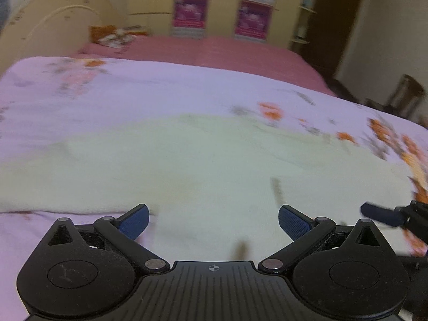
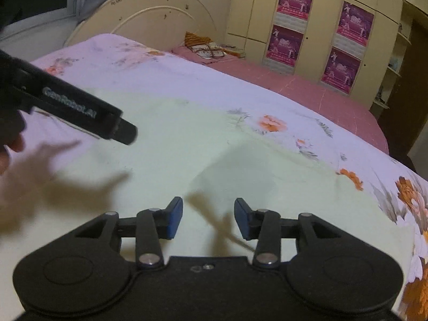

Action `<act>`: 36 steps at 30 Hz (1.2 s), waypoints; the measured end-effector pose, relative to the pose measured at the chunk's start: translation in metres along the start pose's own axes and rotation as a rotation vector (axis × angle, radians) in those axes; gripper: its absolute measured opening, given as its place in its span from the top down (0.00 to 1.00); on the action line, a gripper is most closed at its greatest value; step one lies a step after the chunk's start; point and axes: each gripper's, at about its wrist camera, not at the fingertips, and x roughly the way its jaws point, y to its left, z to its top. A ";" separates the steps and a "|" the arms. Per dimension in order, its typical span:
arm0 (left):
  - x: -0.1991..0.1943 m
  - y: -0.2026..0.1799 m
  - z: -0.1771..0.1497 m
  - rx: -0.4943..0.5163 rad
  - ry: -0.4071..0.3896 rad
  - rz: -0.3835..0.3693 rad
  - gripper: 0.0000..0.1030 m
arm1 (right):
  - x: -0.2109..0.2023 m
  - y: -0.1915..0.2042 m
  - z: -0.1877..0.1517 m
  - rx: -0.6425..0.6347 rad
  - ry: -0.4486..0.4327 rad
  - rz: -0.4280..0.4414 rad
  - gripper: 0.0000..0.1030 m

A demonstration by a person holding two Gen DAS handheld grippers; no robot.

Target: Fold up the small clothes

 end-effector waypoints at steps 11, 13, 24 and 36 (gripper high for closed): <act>0.058 -0.032 -0.013 -0.178 0.100 -0.242 0.37 | -0.063 -0.095 -0.074 0.436 0.029 -0.216 0.46; 0.064 -0.035 -0.011 -0.198 0.086 -0.245 0.37 | -0.066 -0.096 -0.080 0.464 0.025 -0.224 0.46; 0.071 -0.052 -0.016 -0.273 0.055 -0.295 0.95 | -0.054 -0.109 -0.098 0.501 0.052 -0.326 0.42; 0.016 0.012 0.018 -0.352 -0.199 -0.214 0.96 | -0.034 -0.114 -0.090 0.483 0.045 -0.334 0.41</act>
